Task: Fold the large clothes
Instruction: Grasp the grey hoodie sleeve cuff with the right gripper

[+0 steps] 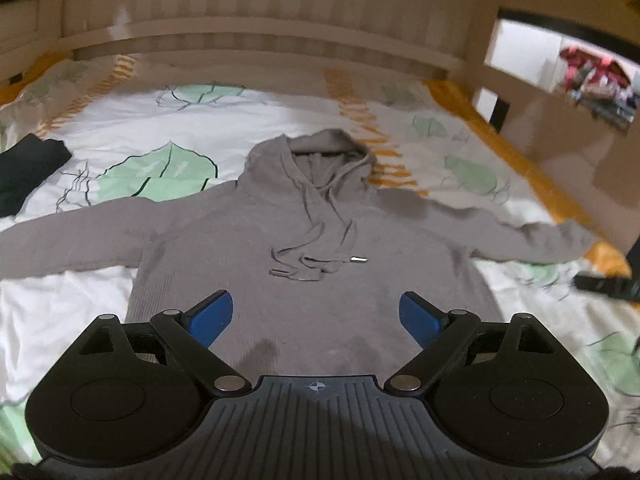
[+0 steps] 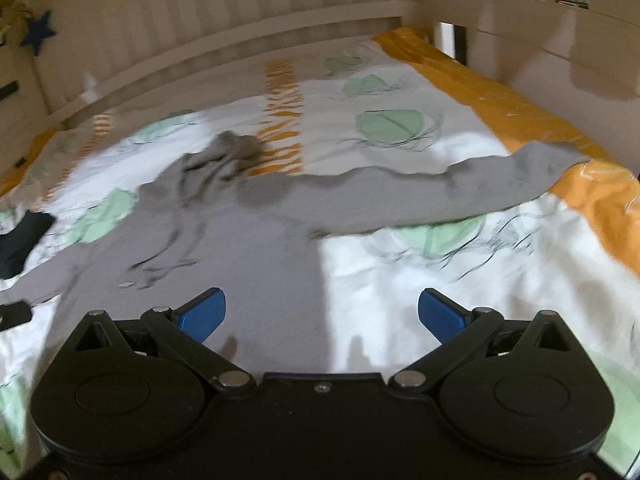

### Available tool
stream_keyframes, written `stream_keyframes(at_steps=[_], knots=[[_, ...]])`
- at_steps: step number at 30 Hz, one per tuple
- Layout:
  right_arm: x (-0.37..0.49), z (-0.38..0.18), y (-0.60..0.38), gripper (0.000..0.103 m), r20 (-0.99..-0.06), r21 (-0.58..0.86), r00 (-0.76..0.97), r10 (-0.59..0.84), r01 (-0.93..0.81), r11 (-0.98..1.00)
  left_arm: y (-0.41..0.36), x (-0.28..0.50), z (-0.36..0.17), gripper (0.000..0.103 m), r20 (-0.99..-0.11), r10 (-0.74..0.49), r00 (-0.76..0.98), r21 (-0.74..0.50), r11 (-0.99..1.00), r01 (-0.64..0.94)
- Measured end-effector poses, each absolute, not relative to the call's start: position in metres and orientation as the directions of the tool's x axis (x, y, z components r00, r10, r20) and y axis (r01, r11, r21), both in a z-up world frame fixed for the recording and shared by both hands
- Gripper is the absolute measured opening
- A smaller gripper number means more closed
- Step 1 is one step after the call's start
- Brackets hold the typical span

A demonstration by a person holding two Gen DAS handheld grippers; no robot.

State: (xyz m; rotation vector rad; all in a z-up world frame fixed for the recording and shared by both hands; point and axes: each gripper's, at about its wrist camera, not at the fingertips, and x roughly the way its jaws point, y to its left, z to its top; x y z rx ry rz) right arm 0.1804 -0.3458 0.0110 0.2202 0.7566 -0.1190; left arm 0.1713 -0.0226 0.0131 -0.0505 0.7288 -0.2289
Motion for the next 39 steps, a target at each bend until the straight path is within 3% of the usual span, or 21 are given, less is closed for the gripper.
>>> stream_keyframes(at_steps=[11,13,16,22,27,29,30,32,33,34,38,39], knots=[[0.267,-0.017,-0.485,0.099,-0.761,0.080,0.612,-0.218,0.421,0.904,-0.019,0.243,-0.042,0.090,-0.744,-0.140,0.654,-0.035,0.985,0.171],[0.279,-0.027,-0.509,0.088,-0.767,0.061,0.589,-0.253,0.460,0.886,-0.014,0.252,-0.057,0.090,-0.768,-0.127,0.628,-0.044,0.988,0.146],[0.295,-0.041,-0.545,0.078,-0.776,0.066,0.562,-0.288,0.525,0.848,-0.010,0.262,-0.076,0.090,-0.804,-0.113,0.584,-0.050,0.991,0.123],[0.308,-0.063,-0.596,0.078,-0.769,0.111,0.532,-0.354,0.656,0.747,-0.015,0.268,-0.089,0.094,-0.813,-0.068,0.578,0.016,0.990,0.139],[0.310,-0.075,-0.622,0.076,-0.754,0.172,0.548,-0.362,0.697,0.696,-0.017,0.268,-0.094,0.103,-0.815,-0.073,0.575,0.012,0.990,0.143],[0.312,-0.078,-0.630,0.070,-0.752,0.209,0.558,-0.352,0.708,0.674,-0.016,0.271,-0.095,0.103,-0.821,-0.078,0.566,0.007,0.989,0.146],[0.312,-0.079,-0.632,0.062,-0.748,0.226,0.566,-0.347,0.709,0.668,-0.015,0.271,-0.094,0.103,-0.824,-0.081,0.561,0.004,0.989,0.149],[0.313,-0.078,-0.637,0.043,-0.744,0.238,0.574,-0.343,0.707,0.666,-0.015,0.275,-0.093,0.102,-0.830,-0.090,0.551,-0.005,0.988,0.154],[0.312,-0.077,-0.638,0.027,-0.742,0.243,0.576,-0.342,0.707,0.665,-0.013,0.275,-0.092,0.102,-0.831,-0.096,0.548,-0.013,0.988,0.153],[0.313,-0.075,-0.639,0.017,-0.739,0.256,0.584,-0.337,0.706,0.660,-0.013,0.276,-0.091,0.102,-0.832,-0.099,0.545,-0.019,0.988,0.151],[0.308,-0.051,-0.628,0.014,-0.704,0.289,0.626,-0.336,0.684,0.670,-0.011,0.279,-0.080,0.100,-0.833,-0.119,0.540,-0.046,0.988,0.147],[0.308,-0.042,-0.621,0.014,-0.693,0.289,0.641,-0.330,0.666,0.687,-0.010,0.279,-0.075,0.095,-0.828,-0.126,0.546,-0.053,0.988,0.147]])
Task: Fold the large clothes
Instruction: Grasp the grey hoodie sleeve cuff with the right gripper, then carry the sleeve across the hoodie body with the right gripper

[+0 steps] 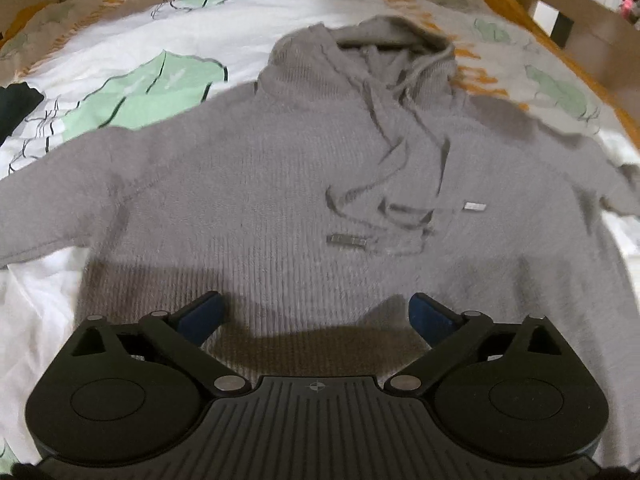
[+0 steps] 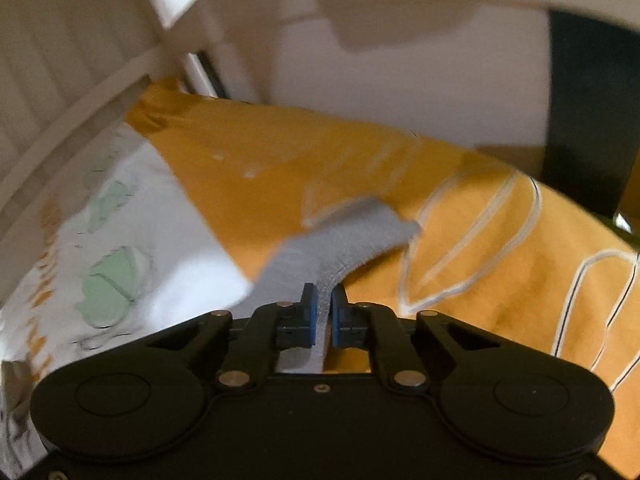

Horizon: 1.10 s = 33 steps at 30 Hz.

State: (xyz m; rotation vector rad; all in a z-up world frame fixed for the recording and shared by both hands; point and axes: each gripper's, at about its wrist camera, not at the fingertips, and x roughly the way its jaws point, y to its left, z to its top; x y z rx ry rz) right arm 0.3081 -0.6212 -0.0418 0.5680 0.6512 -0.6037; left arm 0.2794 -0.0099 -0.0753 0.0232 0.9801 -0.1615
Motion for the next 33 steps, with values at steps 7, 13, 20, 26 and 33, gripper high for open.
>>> stream_keyframes(at_steps=[7,13,20,26,33], knots=[[0.327,0.028,-0.545,0.014,-0.607,0.296,0.765,-0.217,0.470,0.831,0.004,0.282,-0.033,0.094,-0.783,-0.142,0.606,-0.057,0.986,0.157],[0.348,0.078,-0.432,0.013,-0.526,0.314,0.851,-0.009,0.204,0.927,0.028,0.289,-0.014,0.094,-0.766,-0.134,0.629,-0.044,0.987,0.156],[0.373,0.086,-0.294,0.013,-0.469,0.384,0.843,0.264,-0.075,0.921,0.074,0.300,-0.026,0.094,-0.775,-0.109,0.622,-0.101,0.994,0.047],[0.400,0.042,-0.183,0.013,-0.495,0.440,0.751,0.436,-0.216,0.872,0.105,0.310,-0.018,0.094,-0.754,-0.084,0.651,-0.131,0.991,-0.025],[0.413,-0.041,-0.100,0.013,-0.616,0.418,0.621,0.484,-0.263,0.869,0.127,0.320,-0.014,0.094,-0.740,-0.066,0.670,-0.157,0.985,-0.076]])
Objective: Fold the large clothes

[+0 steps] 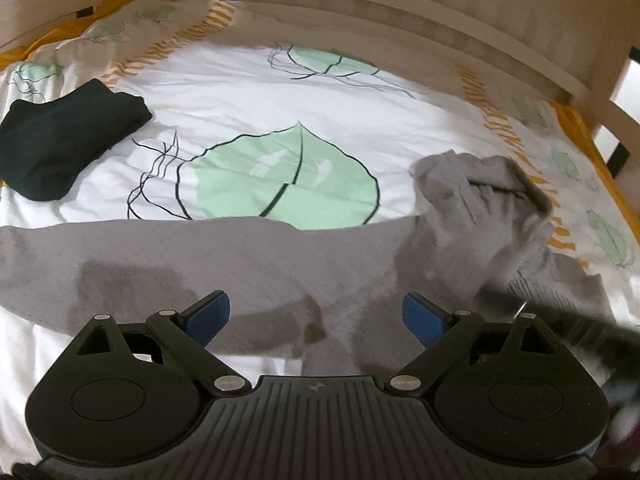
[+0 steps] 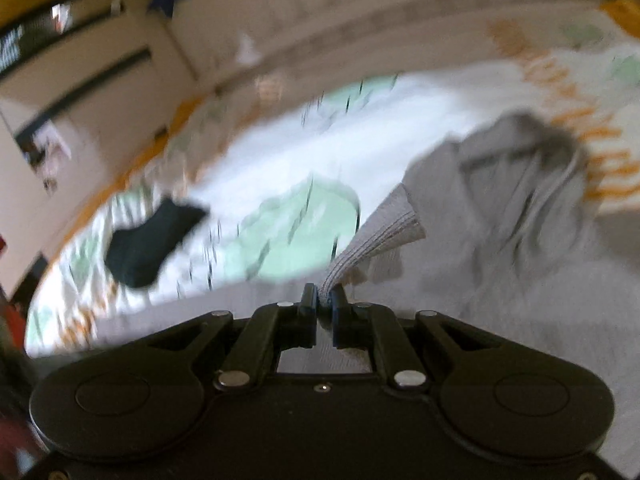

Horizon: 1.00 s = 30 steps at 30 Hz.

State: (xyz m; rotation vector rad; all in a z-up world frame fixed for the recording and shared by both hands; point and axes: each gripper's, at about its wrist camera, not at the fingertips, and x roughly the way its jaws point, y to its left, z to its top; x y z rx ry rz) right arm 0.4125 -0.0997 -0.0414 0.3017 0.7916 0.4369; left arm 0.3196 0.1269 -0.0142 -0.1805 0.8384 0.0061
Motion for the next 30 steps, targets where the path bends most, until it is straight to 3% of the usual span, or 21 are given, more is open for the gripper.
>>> stream_keyframes(at_steps=[6,9,10,21,26,27,28,29,30], knots=[[0.387,-0.079,-0.080,0.023,-0.681,0.351,0.545,0.489,-0.344,0.871,0.134,0.328,-0.022,0.094,-0.745,-0.105,0.658,-0.207,0.975,-0.078],[0.375,-0.077,-0.092,0.050,-0.680,0.324,0.552,0.483,-0.365,0.873,0.131,0.329,-0.025,0.094,-0.745,-0.129,0.654,-0.224,0.972,-0.064],[0.372,-0.073,-0.099,0.053,-0.676,0.314,0.560,0.479,-0.369,0.875,0.128,0.330,-0.026,0.094,-0.745,-0.140,0.653,-0.231,0.971,-0.056],[0.341,-0.046,-0.213,0.058,-0.698,0.183,0.662,0.273,-0.204,0.962,0.114,0.338,-0.056,0.092,-0.791,-0.226,0.569,-0.298,0.954,-0.036],[0.326,-0.045,-0.265,0.066,-0.686,0.195,0.697,0.208,-0.100,0.976,0.105,0.341,-0.068,0.074,-0.794,-0.268,0.546,-0.332,0.943,-0.020],[0.324,-0.047,-0.274,0.066,-0.682,0.202,0.705,0.196,-0.075,0.976,0.102,0.341,-0.070,0.061,-0.788,-0.269,0.553,-0.333,0.943,-0.016],[0.325,-0.050,-0.284,0.066,-0.682,0.217,0.707,0.187,-0.049,0.975,0.099,0.342,-0.071,0.055,-0.787,-0.269,0.556,-0.335,0.942,-0.017],[0.326,-0.052,-0.291,0.066,-0.686,0.233,0.705,0.182,-0.025,0.972,0.097,0.341,-0.072,0.035,-0.786,-0.258,0.562,-0.326,0.945,-0.021],[0.329,-0.053,-0.298,0.066,-0.692,0.252,0.699,0.177,0.004,0.968,0.095,0.340,-0.072,0.008,-0.780,-0.238,0.578,-0.306,0.952,-0.022]])
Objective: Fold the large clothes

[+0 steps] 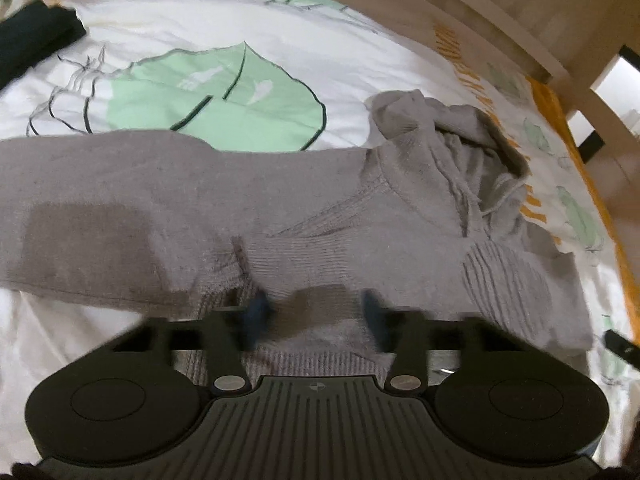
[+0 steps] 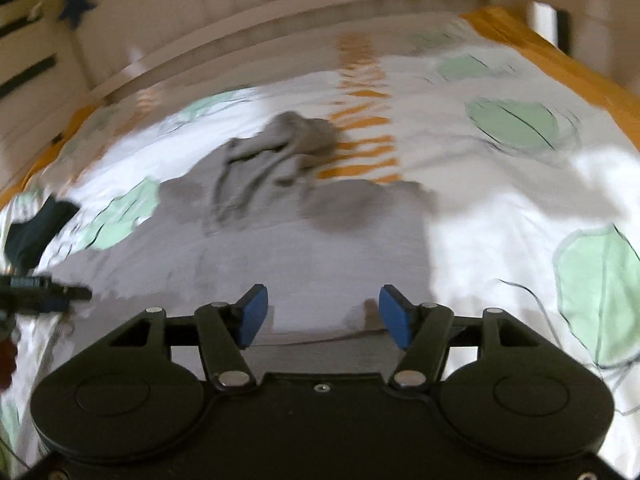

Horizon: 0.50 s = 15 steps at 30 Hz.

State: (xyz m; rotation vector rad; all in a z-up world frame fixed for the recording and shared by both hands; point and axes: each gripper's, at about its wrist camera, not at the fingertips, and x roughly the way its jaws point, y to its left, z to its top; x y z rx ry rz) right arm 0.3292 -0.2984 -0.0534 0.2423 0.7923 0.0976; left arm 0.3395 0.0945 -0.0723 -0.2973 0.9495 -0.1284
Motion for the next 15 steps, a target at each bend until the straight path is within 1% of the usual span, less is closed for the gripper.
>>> stream_keyframes(at_steps=[1,3,7,8,11,13,15], knots=[[0.332,-0.054,-0.305,0.066,-0.695,0.267,0.698,0.174,0.027,0.963,0.093,0.338,-0.072,0.005,-0.774,-0.223,0.593,-0.287,0.958,-0.014],[0.335,-0.053,-0.318,0.066,-0.691,0.287,0.704,0.162,0.061,0.956,0.094,0.336,-0.067,0.005,-0.755,-0.216,0.619,-0.287,0.958,-0.015],[0.340,-0.052,-0.337,0.066,-0.697,0.241,0.714,0.074,0.137,0.961,0.108,0.326,-0.032,0.005,-0.641,-0.207,0.739,-0.332,0.943,-0.024],[0.340,-0.052,-0.342,0.066,-0.703,0.227,0.709,0.048,0.161,0.960,0.113,0.325,-0.026,0.005,-0.625,-0.207,0.753,-0.343,0.939,-0.026],[0.343,-0.056,-0.355,0.068,-0.732,0.193,0.681,-0.012,0.224,0.955,0.124,0.328,-0.026,0.005,-0.638,-0.177,0.749,-0.351,0.933,-0.078],[0.346,-0.062,-0.356,0.068,-0.761,0.152,0.648,-0.036,0.232,0.961,0.130,0.331,-0.033,0.005,-0.661,-0.149,0.735,-0.333,0.936,-0.110],[0.349,-0.068,-0.353,0.068,-0.779,0.114,0.625,-0.050,0.220,0.969,0.136,0.335,-0.040,0.005,-0.683,-0.151,0.715,-0.347,0.928,-0.135]])
